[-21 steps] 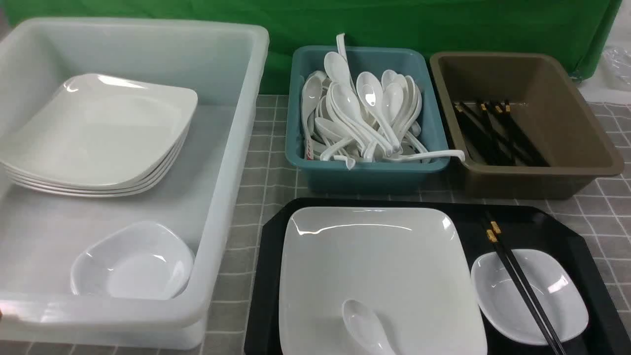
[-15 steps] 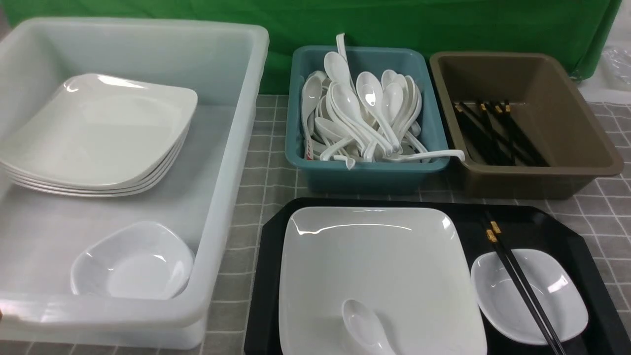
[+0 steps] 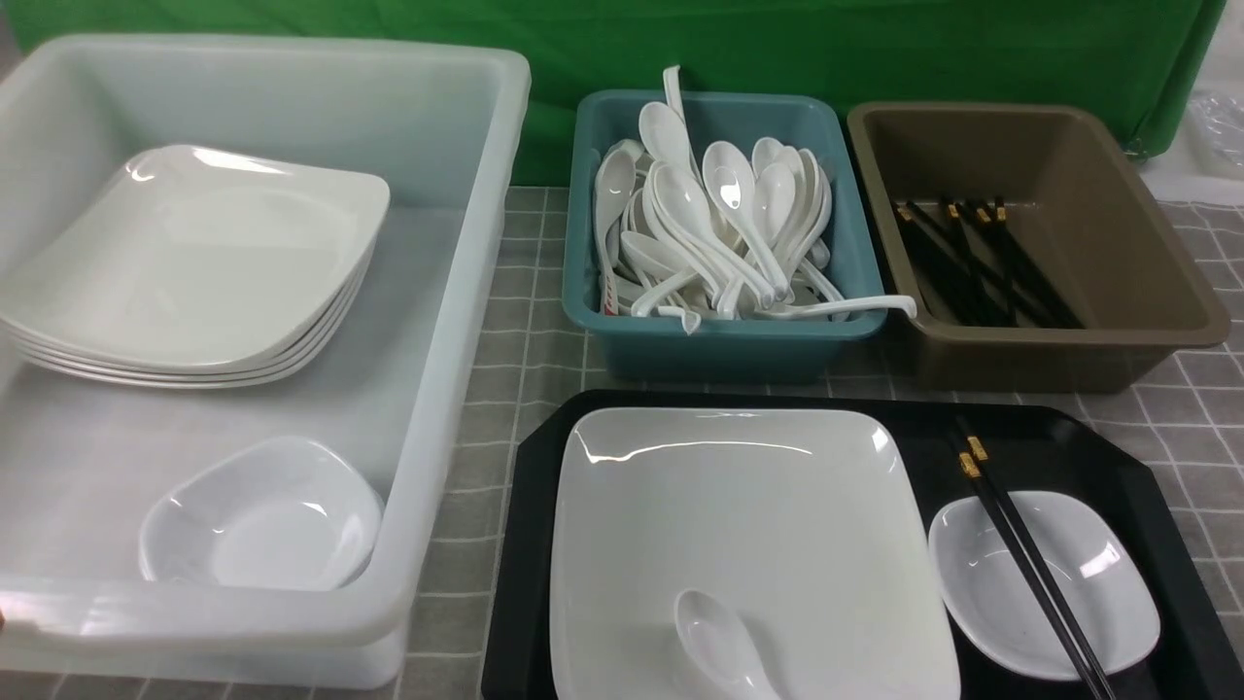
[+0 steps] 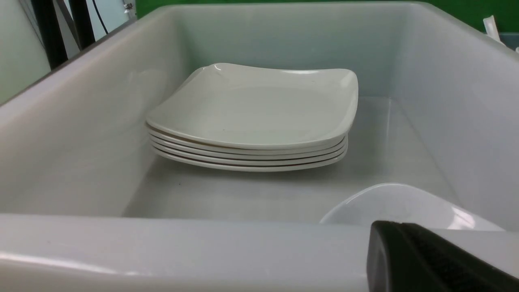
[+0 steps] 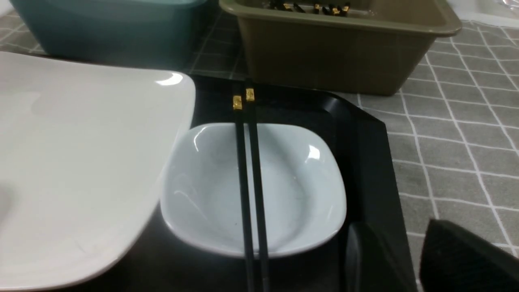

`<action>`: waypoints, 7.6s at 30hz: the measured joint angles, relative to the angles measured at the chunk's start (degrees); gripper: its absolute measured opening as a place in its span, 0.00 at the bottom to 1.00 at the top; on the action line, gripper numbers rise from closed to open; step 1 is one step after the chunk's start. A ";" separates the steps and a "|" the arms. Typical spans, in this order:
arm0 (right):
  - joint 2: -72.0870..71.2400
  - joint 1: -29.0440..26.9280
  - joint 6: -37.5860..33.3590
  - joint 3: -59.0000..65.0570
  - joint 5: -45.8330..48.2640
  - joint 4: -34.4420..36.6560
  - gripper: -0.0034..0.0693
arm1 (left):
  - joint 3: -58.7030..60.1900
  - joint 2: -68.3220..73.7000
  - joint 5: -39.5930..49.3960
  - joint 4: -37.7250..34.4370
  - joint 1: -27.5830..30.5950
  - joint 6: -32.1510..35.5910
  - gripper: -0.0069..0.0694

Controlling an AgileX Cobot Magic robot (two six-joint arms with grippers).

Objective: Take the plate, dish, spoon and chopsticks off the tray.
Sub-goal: Use the right arm to grab a pair of chopsticks from the plate, then use the right arm to put the chopsticks into the small storage box on the right, then use the right arm to grab a small plate from the dinner plate, then use the right arm to put the small plate into the large storage box on the left

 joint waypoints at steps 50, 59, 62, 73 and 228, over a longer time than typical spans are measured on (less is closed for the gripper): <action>0.00 0.00 25.48 0.00 -14.41 9.99 0.38 | -38.91 47.93 21.45 -24.82 -27.80 20.71 0.10; 17.35 4.42 11.15 -17.86 4.06 10.35 0.32 | -38.91 48.31 18.98 -24.17 -27.97 21.14 0.10; 36.32 6.60 1.68 -32.69 18.89 8.95 0.31 | -38.91 47.69 18.04 -24.23 -27.97 22.85 0.10; 75.62 6.90 0.39 -48.53 29.08 3.18 0.58 | -38.91 30.86 19.23 -26.67 -27.97 27.27 0.10; 133.25 62.47 -6.14 -141.22 51.83 -9.97 0.66 | -52.65 8.28 49.97 7.59 -27.97 -2.80 0.10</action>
